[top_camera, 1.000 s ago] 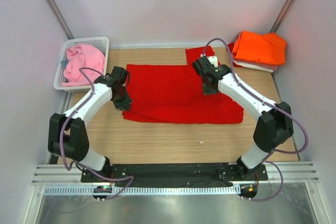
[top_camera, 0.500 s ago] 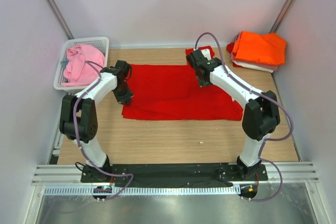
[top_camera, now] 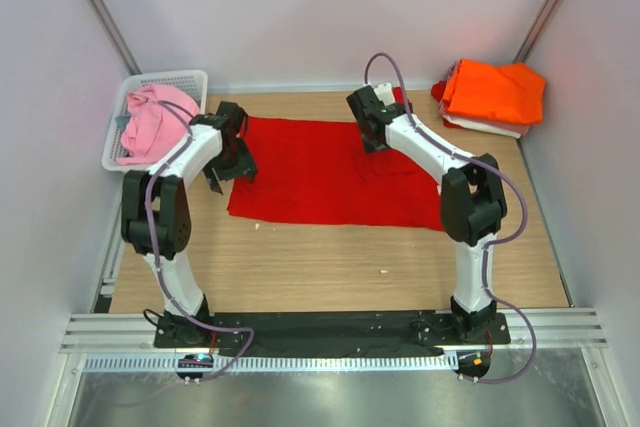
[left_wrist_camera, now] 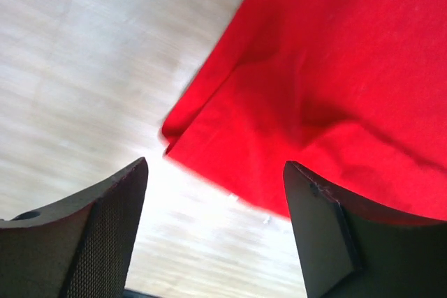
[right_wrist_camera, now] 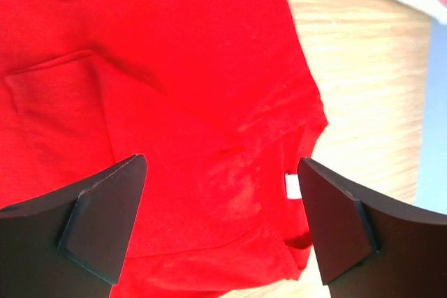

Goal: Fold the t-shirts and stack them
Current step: Fold the tshirt

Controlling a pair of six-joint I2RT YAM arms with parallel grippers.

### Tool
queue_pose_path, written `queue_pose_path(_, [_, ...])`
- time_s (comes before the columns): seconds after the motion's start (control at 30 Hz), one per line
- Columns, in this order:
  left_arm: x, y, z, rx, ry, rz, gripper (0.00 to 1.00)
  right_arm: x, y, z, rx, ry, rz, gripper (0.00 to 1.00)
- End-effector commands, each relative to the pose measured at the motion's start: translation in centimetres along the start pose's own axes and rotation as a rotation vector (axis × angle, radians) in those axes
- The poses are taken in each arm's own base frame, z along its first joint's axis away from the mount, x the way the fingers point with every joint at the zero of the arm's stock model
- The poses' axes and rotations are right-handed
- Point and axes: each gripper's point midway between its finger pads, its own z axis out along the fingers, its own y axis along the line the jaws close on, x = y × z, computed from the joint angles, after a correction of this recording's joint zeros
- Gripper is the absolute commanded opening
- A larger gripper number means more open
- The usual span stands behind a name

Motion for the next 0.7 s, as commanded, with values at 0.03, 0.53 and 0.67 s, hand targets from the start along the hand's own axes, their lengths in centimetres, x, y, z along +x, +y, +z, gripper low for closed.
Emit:
queue_pose_path(0.03, [-0.3, 2.7, -4.9, 0.017, -0.150, -0.049, 0.80, -0.4, -5.6, -3.7, -0.031, -0.072, 0.253, 0.97])
queue_pose_path(0.53, [6.5, 2.9, 2.1, 0.142, -0.072, -0.148, 0.77, 17.5, -6.2, -3.0, -0.346, 0.259, 0.741, 0.94])
queue_pose_path(0.67, [5.8, 2.8, 3.4, 0.106, -0.080, -0.151, 0.75, 18.7, -5.6, -1.8, -0.375, 0.309, 0.770, 0.92])
